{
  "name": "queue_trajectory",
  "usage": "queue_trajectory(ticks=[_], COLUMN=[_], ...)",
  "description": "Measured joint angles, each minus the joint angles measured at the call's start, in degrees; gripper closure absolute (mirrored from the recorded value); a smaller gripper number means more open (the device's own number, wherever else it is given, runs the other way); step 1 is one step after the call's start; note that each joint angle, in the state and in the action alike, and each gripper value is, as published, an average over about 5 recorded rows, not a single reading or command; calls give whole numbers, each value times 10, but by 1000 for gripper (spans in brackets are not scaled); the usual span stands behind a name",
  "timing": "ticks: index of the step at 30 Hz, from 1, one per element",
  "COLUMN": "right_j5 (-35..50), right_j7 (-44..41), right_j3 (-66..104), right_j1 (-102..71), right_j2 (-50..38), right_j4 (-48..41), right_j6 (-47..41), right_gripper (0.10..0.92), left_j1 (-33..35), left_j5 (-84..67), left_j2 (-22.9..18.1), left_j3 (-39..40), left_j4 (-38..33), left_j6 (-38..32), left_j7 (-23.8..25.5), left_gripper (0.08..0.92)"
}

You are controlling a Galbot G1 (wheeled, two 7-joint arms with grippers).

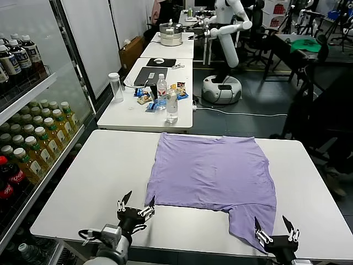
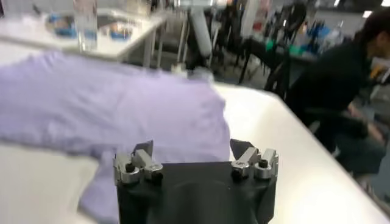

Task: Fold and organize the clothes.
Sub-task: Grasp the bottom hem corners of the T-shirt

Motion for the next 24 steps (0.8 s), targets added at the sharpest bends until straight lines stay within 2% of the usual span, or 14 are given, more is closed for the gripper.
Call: queue_trajectory(ticks=[12,15,24], right_j5=[16,22,36], right_j7=[2,3,0], right_j3=[-5,-6,-9], right_j1=[9,9,5], right_j2=[7,9,12], right_j4=[-31,-35,-35], right_j6=[-13,-16,-20], right_gripper=[218,279,553], left_j1=[-37,-41,-48], left_j5=[-16,-25,-50], left_j2=[-1,-2,1], left_j3=[26,31,38], left_j4=[45,48,56], left_j6=[23,26,31], left_j7=[-18,-20,-22], left_gripper=[199,268,528])
